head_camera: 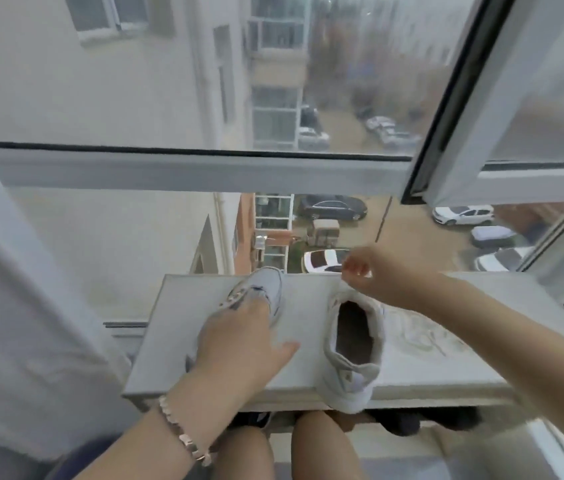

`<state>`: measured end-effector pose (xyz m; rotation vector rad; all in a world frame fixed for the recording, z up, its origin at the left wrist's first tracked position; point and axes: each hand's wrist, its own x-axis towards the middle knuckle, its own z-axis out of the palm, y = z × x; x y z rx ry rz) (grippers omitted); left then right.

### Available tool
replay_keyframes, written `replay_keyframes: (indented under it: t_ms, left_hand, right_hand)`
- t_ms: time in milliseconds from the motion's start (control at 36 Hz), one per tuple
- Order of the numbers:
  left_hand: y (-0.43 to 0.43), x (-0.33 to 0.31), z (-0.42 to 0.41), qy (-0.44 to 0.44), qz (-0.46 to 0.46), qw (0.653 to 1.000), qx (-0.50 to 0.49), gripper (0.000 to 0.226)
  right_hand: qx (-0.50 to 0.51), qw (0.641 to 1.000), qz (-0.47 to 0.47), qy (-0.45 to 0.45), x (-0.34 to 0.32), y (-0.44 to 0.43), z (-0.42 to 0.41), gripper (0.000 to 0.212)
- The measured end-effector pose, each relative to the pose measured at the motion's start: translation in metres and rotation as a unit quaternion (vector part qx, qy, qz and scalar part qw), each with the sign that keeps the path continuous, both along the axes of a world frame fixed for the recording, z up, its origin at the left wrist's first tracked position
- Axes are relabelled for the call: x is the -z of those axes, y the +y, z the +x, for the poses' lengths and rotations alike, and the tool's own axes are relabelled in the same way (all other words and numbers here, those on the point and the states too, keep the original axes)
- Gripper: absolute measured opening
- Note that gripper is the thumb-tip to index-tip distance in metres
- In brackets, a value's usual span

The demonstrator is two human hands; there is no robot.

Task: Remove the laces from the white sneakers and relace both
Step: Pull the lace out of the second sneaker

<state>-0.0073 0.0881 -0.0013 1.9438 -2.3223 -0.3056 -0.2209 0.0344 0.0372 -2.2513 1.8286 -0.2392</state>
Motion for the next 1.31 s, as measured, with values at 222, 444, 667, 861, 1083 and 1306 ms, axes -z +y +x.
replay_keyframes:
  t_ms: [222, 444, 667, 861, 1083, 1306]
  left_hand:
    - [-0.012, 0.027, -0.007, -0.075, -0.027, 0.996, -0.043, 0.029]
    - [-0.006, 0.046, 0.015, 0.013, -0.071, 0.994, -0.086, 0.039]
    - [-0.034, 0.052, 0.024, 0.078, -0.097, 0.989, -0.084, 0.035]
    - [-0.033, 0.036, 0.009, 0.188, -0.184, 0.964, -0.027, 0.024]
    - [-0.022, 0.055, -0.026, 0.281, -0.035, 0.959, -0.012, 0.05]
    - [-0.029, 0.063, -0.021, 0.374, -0.017, 0.927, -0.038, 0.041]
  right_hand:
    - [0.083, 0.991, 0.099, -0.044, 0.044, 0.02, -0.032, 0.052]
    - [0.133, 0.986, -0.053, -0.091, 0.075, 0.032, -0.023, 0.016]
    - [0.089, 0.986, -0.101, -0.102, 0.08, 0.036, 0.013, 0.02]
    - [0.051, 0.984, -0.143, -0.095, 0.087, 0.031, 0.048, 0.028]
    - [0.003, 0.983, -0.134, -0.128, 0.091, 0.04, 0.034, 0.044]
    - [-0.089, 0.987, -0.131, -0.04, 0.08, 0.044, 0.028, 0.034]
